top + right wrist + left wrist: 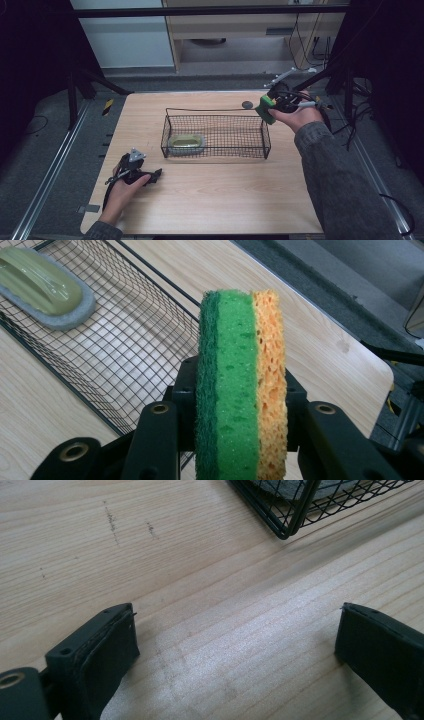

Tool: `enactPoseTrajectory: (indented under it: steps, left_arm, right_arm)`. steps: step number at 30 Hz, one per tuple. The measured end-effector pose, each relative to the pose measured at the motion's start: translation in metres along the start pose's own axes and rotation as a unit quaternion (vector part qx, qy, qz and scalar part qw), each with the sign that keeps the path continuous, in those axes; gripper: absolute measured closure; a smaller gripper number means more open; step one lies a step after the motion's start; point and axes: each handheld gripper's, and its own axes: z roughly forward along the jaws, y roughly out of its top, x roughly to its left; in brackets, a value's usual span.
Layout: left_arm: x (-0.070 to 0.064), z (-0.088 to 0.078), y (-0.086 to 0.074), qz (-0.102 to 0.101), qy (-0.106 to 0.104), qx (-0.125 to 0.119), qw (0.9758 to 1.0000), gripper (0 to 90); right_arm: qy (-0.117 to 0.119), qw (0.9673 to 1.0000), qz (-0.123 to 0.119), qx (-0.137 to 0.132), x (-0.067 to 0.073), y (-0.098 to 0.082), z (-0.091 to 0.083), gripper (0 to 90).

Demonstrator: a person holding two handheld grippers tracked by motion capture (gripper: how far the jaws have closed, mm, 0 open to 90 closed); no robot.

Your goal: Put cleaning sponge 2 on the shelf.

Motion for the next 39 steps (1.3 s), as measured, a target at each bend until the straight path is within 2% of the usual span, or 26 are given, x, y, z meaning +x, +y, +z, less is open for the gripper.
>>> enactPoseTrajectory:
  steps: [6,13,18,25,30,34,36,39]
  left_arm:
    - [0.0,0.0,0.0,0.0,0.0,0.0,1.0,2.3]
    - [0.0,0.0,0.0,0.001,0.0,0.0,1.0,2.3]
    - [0.0,0.0,0.0,0.001,-0.001,0.0,1.0,2.3]
    - [0.0,0.0,0.0,0.001,-0.001,0.0,1.0,2.3]
    - [0.0,0.0,0.0,0.001,-0.003,-0.001,1.0,2.3]
    - [0.001,0.0,0.0,0.002,-0.003,-0.001,1.0,2.3]
    - [0.001,0.0,0.0,0.002,-0.003,-0.001,1.0,2.3]
    - [0.0,0.0,-0.001,0.001,-0.003,-0.001,1.0,2.3]
  right_arm:
    - [0.01,0.9999,-0.005,0.004,0.005,0.002,0.009,64.3]
    - [0.015,0.9994,-0.019,0.025,0.011,0.003,0.033,64.3]
    - [0.02,0.9992,-0.025,0.022,0.013,0.006,0.047,64.2]
    - [0.033,0.9988,-0.029,0.022,0.011,0.005,0.067,64.2]
    - [0.042,0.9988,-0.012,0.022,0.009,-0.006,0.081,64.2]
    - [0.045,0.9986,-0.011,0.026,0.007,-0.01,0.088,64.2]
    - [0.044,0.9982,-0.021,0.036,0.006,-0.011,0.092,64.1]
    - [0.045,0.9979,-0.022,0.041,0.005,-0.012,0.095,64.1]
